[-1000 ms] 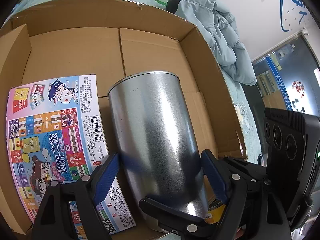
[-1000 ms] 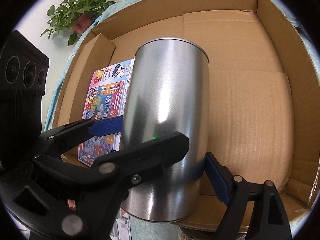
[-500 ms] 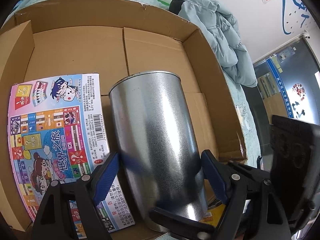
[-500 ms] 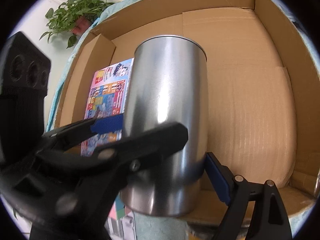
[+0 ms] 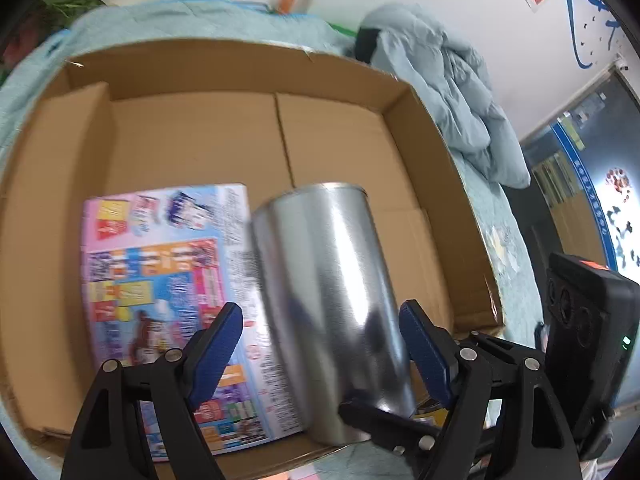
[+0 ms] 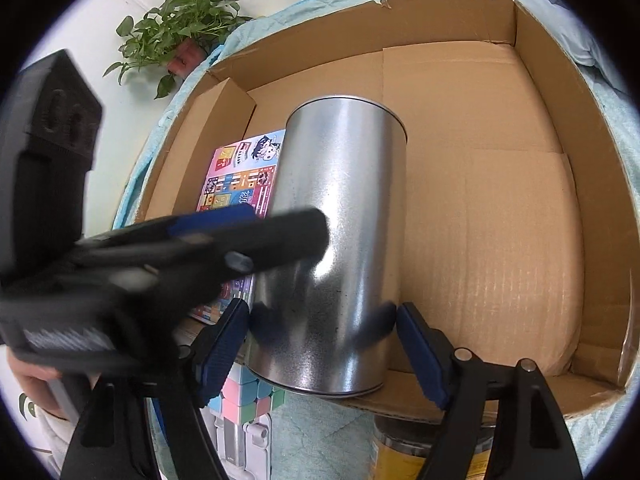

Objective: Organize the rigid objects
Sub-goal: 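Open the left tool beside the board-game box and withdraw it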

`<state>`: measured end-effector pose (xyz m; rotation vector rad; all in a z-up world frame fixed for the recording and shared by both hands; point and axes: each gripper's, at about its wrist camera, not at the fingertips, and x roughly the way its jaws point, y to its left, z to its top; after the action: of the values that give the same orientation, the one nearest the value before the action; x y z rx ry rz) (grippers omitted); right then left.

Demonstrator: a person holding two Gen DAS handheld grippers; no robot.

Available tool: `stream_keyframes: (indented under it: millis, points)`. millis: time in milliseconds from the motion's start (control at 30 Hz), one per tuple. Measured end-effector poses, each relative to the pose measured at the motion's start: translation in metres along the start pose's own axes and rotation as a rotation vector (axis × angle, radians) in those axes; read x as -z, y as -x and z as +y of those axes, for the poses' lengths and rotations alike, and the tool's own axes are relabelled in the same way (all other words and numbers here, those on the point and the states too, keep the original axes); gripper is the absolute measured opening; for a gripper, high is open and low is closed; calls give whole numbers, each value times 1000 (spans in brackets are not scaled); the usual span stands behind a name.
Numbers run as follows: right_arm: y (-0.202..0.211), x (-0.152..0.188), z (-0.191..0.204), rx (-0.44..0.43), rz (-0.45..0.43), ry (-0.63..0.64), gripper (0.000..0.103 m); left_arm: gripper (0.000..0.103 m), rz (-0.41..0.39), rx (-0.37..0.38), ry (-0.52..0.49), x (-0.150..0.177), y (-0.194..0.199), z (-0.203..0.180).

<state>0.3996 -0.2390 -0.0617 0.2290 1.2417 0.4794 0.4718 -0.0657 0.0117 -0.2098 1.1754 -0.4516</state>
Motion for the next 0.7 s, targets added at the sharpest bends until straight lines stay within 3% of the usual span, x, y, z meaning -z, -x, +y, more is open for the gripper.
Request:
stream_keyframes:
  millis: [100,200,267,300,367,467,500,533,567,600,633,667,700]
  points:
    - [0,0,-4,-18,-1,-22,77,79,-57,-23,-15,4,18,-1]
    - [8,4,-3,1,-67,-36,83,79,-207,-55,-44,16,50,-6]
    - [27,10,4,69,-146,30,86,86,-382,-126,-79,34,86,-14]
    - [40,15,9,113,-190,68,90,99,-461,-168,-108,44,103,-21]
    - [61,26,13,170,-261,120,98,103,-578,-249,-152,63,130,-34]
    - [87,46,15,202,-347,164,102,103,-639,-341,-204,85,156,-47]
    - [91,54,15,216,-357,176,102,94,-663,-387,-190,93,165,-50]
    - [96,62,13,229,-374,192,101,75,-686,-414,-183,102,171,-51]
    - [99,68,12,249,-394,201,88,17,-679,-429,-194,107,175,-55]
    - [100,75,12,323,-409,207,41,1,-667,-442,-196,112,177,-56]
    - [99,79,11,375,-401,204,18,2,-664,-444,-184,118,180,-56]
    - [100,82,8,360,-397,182,6,2,-663,-427,-173,126,184,-57]
    - [104,86,2,299,-397,149,6,8,-657,-402,-182,134,187,-59]
